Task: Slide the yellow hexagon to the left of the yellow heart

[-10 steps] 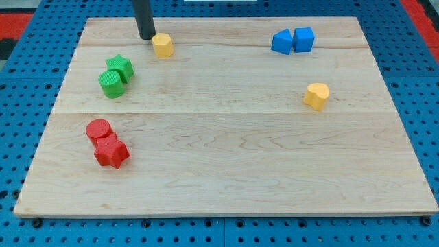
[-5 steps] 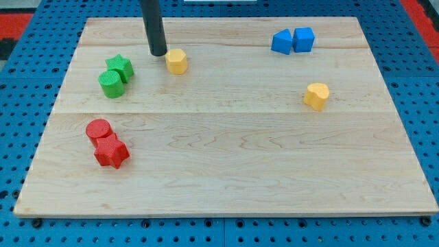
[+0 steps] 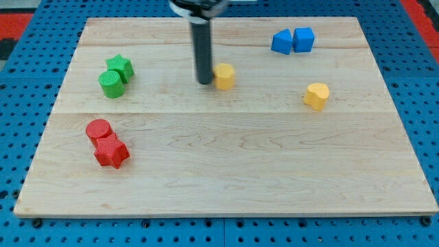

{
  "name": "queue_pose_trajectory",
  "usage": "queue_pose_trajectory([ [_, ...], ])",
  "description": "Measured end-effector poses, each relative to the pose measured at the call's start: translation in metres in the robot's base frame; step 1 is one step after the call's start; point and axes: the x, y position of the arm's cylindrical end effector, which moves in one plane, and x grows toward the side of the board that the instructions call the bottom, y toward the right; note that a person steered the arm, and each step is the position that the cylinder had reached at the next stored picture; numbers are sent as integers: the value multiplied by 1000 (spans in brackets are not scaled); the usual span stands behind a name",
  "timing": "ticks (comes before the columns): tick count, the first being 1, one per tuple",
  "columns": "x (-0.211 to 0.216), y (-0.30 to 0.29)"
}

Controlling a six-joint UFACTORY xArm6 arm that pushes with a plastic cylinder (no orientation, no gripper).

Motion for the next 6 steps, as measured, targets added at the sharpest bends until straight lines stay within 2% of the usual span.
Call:
queue_pose_trajectory([
  [1, -1, 75],
  [2, -39, 54],
  [3, -55, 91],
  [5, 20, 125],
  [6, 16, 129],
])
